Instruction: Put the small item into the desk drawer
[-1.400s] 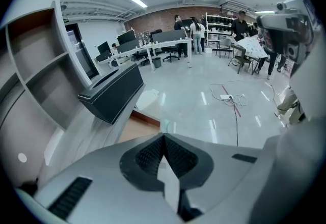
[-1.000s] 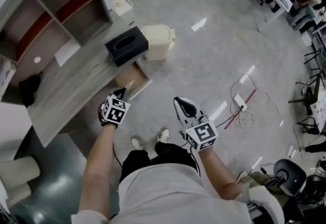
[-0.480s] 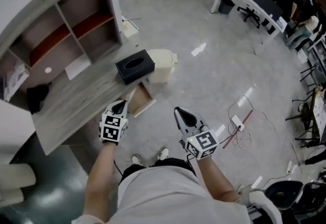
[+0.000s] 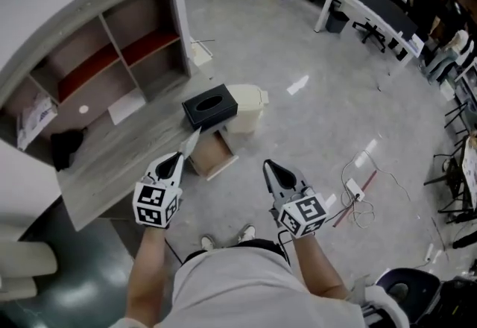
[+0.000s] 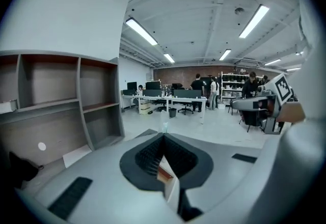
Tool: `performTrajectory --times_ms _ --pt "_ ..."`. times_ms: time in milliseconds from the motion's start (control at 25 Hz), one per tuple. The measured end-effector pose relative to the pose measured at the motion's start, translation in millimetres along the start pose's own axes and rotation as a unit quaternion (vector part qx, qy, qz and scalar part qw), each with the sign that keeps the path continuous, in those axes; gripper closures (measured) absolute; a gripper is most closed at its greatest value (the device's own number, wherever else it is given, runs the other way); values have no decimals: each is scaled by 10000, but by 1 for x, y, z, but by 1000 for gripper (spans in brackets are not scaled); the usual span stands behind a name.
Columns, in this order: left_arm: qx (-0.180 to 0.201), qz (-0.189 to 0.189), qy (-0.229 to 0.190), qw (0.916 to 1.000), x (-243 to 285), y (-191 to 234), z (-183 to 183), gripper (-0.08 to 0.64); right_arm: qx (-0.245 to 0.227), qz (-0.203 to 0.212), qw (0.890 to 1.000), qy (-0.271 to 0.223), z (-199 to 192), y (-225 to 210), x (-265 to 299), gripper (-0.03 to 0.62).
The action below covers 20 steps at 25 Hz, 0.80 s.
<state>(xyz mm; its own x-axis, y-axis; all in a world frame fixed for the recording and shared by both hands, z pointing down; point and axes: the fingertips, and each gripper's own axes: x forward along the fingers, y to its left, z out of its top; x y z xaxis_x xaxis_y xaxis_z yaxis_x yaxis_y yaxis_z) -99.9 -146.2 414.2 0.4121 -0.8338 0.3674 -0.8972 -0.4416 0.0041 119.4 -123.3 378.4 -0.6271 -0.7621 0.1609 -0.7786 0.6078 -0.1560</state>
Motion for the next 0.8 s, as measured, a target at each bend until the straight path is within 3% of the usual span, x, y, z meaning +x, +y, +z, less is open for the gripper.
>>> performTrajectory --times_ms 480,800 --pt "21 458 -914 9948 -83 35 44 541 67 107 9999 26 8 5 3 569" --pt "-357 677 -1626 9837 -128 54 74 541 -110 -146 9998 -67 30 -16 -7 569"
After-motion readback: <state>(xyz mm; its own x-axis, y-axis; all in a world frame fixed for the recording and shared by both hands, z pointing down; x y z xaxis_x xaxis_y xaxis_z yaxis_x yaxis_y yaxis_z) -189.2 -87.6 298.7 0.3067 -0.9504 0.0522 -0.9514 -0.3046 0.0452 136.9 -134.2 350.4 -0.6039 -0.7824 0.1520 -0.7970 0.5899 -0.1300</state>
